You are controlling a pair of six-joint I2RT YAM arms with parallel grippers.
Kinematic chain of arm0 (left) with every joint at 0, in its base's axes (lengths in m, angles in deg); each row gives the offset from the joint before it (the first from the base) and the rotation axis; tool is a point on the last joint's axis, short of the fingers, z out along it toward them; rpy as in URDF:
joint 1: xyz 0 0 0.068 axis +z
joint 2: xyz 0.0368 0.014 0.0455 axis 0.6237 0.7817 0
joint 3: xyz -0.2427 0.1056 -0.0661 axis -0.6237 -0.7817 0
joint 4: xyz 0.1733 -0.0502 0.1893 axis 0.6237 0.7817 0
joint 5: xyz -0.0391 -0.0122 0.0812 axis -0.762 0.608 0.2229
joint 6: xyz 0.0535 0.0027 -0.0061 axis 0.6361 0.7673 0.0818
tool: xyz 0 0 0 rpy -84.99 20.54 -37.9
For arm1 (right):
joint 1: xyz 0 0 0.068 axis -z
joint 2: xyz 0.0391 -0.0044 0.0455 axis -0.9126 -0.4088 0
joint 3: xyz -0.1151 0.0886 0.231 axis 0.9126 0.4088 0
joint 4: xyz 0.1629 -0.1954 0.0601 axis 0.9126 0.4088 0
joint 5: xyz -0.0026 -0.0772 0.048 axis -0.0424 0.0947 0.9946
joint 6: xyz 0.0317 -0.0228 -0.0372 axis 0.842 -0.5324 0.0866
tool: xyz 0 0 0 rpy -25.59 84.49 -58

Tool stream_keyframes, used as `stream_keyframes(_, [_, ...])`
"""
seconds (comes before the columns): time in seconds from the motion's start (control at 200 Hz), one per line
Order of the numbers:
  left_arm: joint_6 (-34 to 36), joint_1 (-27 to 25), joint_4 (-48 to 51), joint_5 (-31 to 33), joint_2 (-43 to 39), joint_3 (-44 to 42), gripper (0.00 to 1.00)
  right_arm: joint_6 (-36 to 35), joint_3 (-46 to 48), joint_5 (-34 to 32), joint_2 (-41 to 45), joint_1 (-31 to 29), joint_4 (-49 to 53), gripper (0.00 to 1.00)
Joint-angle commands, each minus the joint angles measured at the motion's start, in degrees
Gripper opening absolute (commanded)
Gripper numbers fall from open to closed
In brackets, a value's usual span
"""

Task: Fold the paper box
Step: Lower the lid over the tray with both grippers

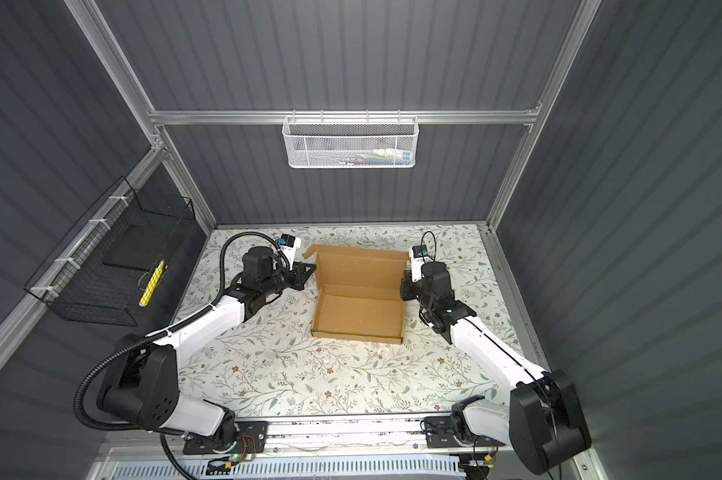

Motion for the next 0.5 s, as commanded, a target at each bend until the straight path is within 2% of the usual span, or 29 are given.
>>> stream_keyframes(0.0, [-1.39, -1.43, -2.1, 0.25, -2.21, -2.03, 0.0, 1.16, 2.06, -1.52, 0.65, -1.62, -0.9, 0.07])
stream_keyframes(0.495, [-3.16, -4.74, -3.7, 5.59, -7.05, -10.58, 0.0, 4.85, 9.75, -8.5, 4.65, -7.67, -3.33, 0.07])
